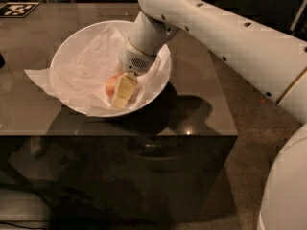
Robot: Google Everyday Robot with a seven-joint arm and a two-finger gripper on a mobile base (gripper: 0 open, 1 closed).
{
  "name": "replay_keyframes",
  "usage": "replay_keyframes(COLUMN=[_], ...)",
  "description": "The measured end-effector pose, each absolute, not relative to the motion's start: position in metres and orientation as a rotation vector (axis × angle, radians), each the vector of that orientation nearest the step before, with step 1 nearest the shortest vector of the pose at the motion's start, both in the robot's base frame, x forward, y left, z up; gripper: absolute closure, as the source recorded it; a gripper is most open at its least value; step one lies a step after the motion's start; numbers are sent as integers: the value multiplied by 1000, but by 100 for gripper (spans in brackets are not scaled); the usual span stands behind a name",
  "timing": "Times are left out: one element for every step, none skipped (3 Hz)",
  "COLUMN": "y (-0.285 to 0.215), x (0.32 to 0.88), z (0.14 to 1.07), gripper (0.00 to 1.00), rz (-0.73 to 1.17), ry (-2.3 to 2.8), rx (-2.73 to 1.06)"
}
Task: Pick apple from white bowl
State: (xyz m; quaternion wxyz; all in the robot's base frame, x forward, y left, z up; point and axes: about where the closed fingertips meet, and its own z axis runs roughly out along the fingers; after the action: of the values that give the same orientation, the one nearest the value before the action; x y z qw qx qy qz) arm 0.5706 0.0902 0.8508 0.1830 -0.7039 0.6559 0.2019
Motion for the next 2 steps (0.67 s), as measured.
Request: replay_keyframes(y=[90,90], x=[571,571], z=[851,851], gripper=[41,66], rz=[570,570], ry=[1850,1850], rx=[-1986,-1986])
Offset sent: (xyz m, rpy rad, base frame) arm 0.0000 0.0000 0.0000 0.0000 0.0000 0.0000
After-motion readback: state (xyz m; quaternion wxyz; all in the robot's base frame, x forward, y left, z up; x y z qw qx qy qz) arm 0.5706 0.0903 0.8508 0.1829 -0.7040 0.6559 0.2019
